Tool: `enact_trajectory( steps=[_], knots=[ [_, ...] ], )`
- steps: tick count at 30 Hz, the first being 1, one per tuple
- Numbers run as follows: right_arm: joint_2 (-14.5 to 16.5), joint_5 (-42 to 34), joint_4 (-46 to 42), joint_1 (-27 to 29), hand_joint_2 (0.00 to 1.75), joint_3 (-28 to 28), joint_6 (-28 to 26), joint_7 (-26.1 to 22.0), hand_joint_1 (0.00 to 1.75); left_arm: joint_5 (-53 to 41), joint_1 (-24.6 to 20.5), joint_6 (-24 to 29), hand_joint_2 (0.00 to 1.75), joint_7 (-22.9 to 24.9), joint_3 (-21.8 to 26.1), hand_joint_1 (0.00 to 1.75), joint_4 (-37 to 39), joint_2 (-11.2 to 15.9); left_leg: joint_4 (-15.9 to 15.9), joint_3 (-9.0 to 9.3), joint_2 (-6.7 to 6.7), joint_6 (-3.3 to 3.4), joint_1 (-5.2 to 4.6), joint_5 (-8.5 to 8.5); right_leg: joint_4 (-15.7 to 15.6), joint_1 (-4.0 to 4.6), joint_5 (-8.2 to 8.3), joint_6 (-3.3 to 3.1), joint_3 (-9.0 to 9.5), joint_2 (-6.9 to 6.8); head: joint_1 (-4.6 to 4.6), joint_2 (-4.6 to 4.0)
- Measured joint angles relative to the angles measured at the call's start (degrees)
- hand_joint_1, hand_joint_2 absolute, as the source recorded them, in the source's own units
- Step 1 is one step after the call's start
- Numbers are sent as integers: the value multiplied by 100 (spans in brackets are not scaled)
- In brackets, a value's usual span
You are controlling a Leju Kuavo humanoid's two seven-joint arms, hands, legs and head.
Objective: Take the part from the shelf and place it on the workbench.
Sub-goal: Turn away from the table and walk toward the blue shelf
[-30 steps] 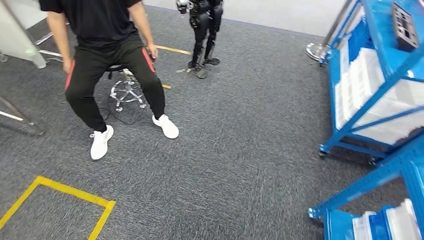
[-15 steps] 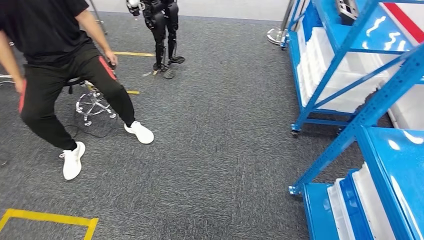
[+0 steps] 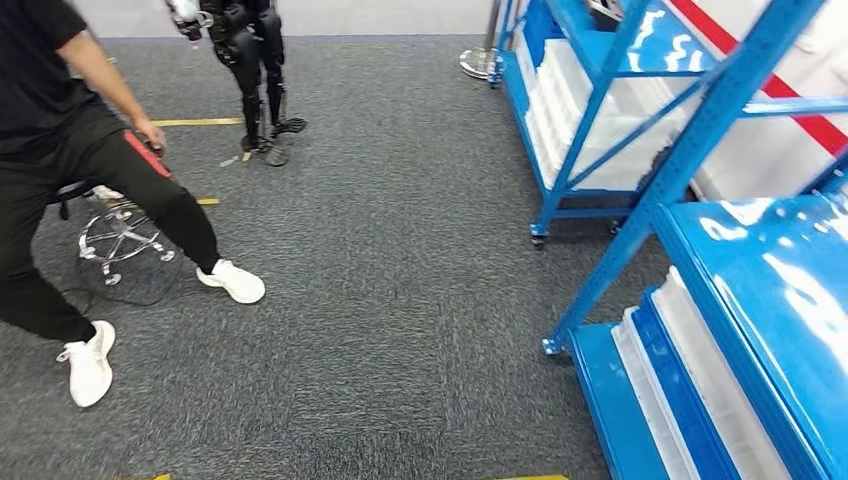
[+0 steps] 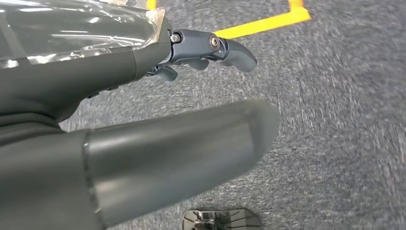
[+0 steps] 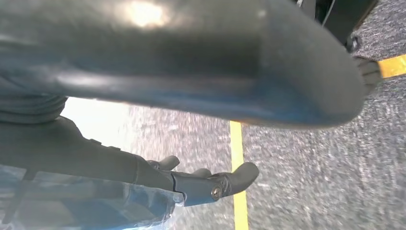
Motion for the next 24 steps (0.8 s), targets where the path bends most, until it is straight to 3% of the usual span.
enact_trajectory(
  steps=[1,2,3,5,6,8,9,10,12,14,16,17,18,19,21,23,24],
  knots=[
    [3,-2,0,0,0,0,-1,7,0,-3,2,-10,0,14,0,0,0,2,2,-10,94,4,-19,3,244,1,-76,7,-97,-16,0,0],
    [3,-3,-1,6,0,0,-1,13,0,-5,2,-17,0,29,-1,0,0,3,3,-17,180,7,-34,4,279,2,-70,33,-77,-27,0,0],
    [3,-1,-1,13,0,0,-1,16,0,-7,0,-21,0,40,0,0,0,4,4,-18,253,6,-42,5,68,3,14,69,73,-53,1,0],
    [4,14,-2,14,0,0,4,15,0,-4,-10,-25,0,48,2,0,-1,8,7,-6,379,-12,-56,0,-730,9,244,109,562,-236,1,0],
    [4,24,-2,5,0,0,10,11,0,-1,-14,-24,0,47,4,0,-1,10,10,5,434,-37,-71,-9,-1056,35,332,93,750,-337,-2,0],
    [3,47,-2,-8,0,0,31,-1,0,3,-27,-22,0,45,9,0,-2,15,10,30,526,-102,-94,-23,-1315,88,403,12,861,-424,-17,0],
    [1,54,-2,-3,0,0,41,-5,0,4,-36,-21,0,42,11,0,-3,15,4,47,574,-140,-92,-28,-1322,109,424,-32,842,-370,-22,0],
    [1,58,-2,4,0,0,49,-7,0,7,-44,-21,0,40,13,0,-4,15,15,52,567,-180,-73,-39,-1332,75,442,-78,841,-314,-27,0],
    [-2,61,-2,10,0,0,55,-8,0,10,-49,-20,0,35,13,0,-6,17,210,-22,343,-248,-36,-215,-1355,19,489,-176,852,-211,-37,0],
    [-4,63,-2,4,0,0,56,-9,0,10,-32,-19,0,32,15,0,-5,21,839,-303,41,-279,-19,-625,-1360,13,529,-252,827,-108,-50,0],
    [-4,68,-2,6,0,0,57,-16,0,14,-12,-17,0,31,17,0,-4,21,1507,-611,-46,-290,-16,-914,-1356,40,549,-281,792,17,-52,0],
    [-4,72,-2,12,0,0,57,-20,0,18,-7,-16,0,31,19,0,-4,21,1612,-661,-55,-291,-13,-895,-1352,48,554,-283,785,84,-52,0],
    [-4,80,-2,17,0,0,57,-24,0,23,-5,-15,0,35,20,0,-4,21,1499,-607,-65,-289,-4,-762,-1347,51,558,-281,786,157,-51,0],
    [-2,91,-2,20,0,1,57,-25,0,30,-6,-13,0,42,23,0,-4,22,1197,-460,-106,-286,14,-553,-1339,50,561,-275,791,233,-51,0],
    [2,126,-2,7,0,8,57,-25,0,49,-5,-7,0,61,34,0,-4,23,462,-114,-350,-276,61,-210,-1305,67,565,-249,777,376,-49,0],
    [5,157,-2,-15,0,22,57,-24,0,63,-7,2,0,73,52,0,-3,20,120,27,-510,-248,58,-126,-1284,82,587,-178,715,496,-44,0],
    [4,167,-2,-17,0,30,57,-22,0,67,-11,5,0,76,61,0,-3,16,94,31,-474,-217,30,-127,-1287,81,607,-128,672,557,-41,0]
  ],
)
